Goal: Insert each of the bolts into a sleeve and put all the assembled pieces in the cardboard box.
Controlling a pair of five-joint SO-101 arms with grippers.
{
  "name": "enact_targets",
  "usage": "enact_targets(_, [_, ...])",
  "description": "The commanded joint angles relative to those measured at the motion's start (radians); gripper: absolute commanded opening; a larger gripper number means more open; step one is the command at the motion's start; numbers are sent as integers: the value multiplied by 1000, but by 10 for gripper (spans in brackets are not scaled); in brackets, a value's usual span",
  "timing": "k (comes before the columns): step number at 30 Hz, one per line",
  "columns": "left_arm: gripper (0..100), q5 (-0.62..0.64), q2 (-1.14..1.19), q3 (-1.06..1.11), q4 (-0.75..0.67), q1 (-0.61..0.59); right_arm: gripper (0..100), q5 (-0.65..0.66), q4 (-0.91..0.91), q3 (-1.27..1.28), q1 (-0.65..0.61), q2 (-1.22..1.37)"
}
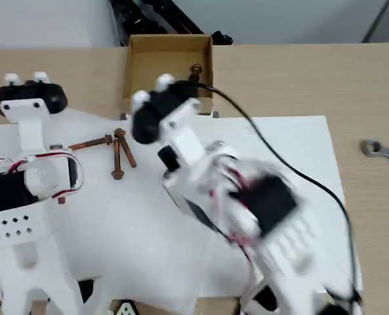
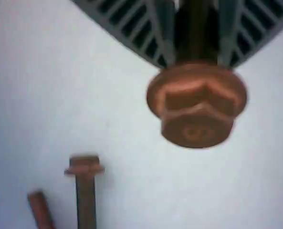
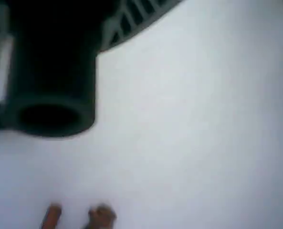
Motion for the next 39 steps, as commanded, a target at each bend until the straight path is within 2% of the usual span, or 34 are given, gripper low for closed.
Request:
enact_targets(1, [6,61,-28,-10,-68,8,8,-9,-5,32,-4,-168])
enact_targets(4, [6,109,-28,-10,-95,21,8,-11,-5,130,-4,-294])
enact_targets(8, [6,149,-29,-10,-132,118,8,-12,-56,313,-4,-481])
enact_targets(15, [6,226,-29,-12,-293,304,7,-12,-438,827,-4,-845])
enact_targets(20, [6,226,-31,-12,-446,361,6,-35,-674,1126,-4,-1030])
enact_targets(25, [5,226,-35,-15,-505,407,5,-147,-817,1243,-4,-1033])
enact_targets(33, [5,262,-209,-22,-491,615,5,-157,-1015,1301,13,-963])
enact_targets(39, [5,282,-281,-28,-502,647,5,-189,-1104,1301,74,-888])
